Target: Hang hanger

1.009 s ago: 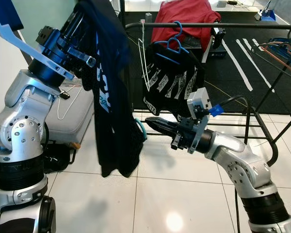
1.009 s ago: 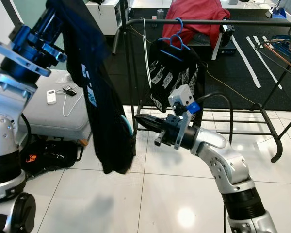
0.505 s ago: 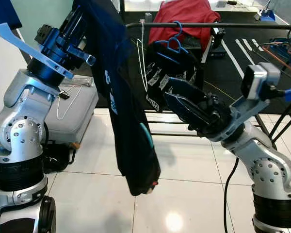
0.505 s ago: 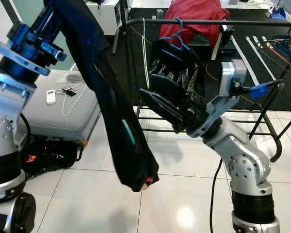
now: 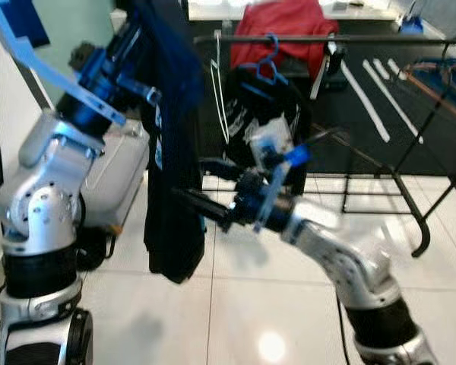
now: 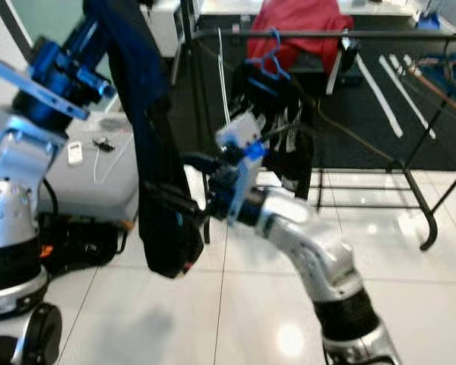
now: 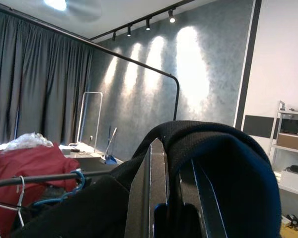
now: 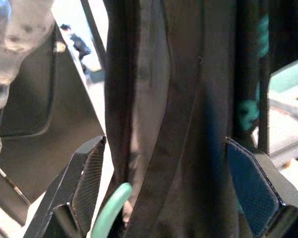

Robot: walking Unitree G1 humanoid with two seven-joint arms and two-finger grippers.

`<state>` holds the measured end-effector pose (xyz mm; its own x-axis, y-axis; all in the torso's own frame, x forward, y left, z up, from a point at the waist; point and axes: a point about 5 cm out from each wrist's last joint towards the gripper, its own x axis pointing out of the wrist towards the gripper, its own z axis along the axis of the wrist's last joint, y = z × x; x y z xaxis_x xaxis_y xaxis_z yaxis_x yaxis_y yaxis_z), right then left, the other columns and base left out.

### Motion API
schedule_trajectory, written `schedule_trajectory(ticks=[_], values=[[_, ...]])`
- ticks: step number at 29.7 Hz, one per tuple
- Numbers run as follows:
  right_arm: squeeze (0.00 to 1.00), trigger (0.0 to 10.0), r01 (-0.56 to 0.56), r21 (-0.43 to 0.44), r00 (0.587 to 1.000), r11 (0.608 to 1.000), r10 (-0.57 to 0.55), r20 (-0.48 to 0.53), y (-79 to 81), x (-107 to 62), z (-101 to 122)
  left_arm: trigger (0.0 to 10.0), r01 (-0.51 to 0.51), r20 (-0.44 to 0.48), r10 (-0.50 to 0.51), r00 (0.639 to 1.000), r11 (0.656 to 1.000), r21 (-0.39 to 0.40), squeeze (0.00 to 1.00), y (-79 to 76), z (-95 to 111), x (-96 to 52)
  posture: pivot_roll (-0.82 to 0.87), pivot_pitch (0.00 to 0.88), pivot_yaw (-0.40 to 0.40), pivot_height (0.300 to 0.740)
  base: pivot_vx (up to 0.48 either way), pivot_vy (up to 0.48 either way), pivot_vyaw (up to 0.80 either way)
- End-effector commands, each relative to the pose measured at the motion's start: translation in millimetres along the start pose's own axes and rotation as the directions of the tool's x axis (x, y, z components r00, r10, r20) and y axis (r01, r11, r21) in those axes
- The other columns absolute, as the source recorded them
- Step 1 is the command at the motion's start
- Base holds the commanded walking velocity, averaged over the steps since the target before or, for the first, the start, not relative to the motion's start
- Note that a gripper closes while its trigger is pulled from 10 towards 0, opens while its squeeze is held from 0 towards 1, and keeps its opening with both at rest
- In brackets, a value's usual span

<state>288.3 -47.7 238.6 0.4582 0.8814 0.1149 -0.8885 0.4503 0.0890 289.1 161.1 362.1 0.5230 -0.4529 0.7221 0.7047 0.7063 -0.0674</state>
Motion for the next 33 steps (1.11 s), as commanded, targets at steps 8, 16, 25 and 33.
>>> schedule_trajectory(ticks=[8,16,25,33], values=[[0.00,0.0,0.077,-0.092,0.992,0.993,-0.085,-0.091,2.5,17.6,-2,10.0,0.021,0.043,-0.022,0.999,0.999,0.029,0.00,-6.4,8,4.1,-0.12,0.130,0.024,0.740,0.000,0.000,0.00],[0.00,0.0,0.034,-0.106,0.991,0.994,-0.048,-0.126,15.5,4.8,1,10.0,0.005,0.038,-0.006,0.999,0.999,0.043,0.00,-4.3,8,1.6,-0.13,0.127,0.022,0.740,0.000,0.000,0.00],[0.00,10.0,0.009,-0.174,0.976,0.985,-0.047,-0.213,19.5,-13.7,1,10.0,-0.020,0.031,0.018,0.999,0.998,0.058,0.00,0.6,6,0.6,-0.14,0.118,0.028,0.740,0.000,0.000,0.00],[1.00,10.0,0.025,-0.150,0.978,0.988,-0.056,-0.201,14.5,-26.3,4,10.0,-0.059,0.005,0.059,0.998,0.994,0.094,0.00,9.4,2,0.1,-0.14,0.110,0.032,0.740,0.000,0.000,0.00]])
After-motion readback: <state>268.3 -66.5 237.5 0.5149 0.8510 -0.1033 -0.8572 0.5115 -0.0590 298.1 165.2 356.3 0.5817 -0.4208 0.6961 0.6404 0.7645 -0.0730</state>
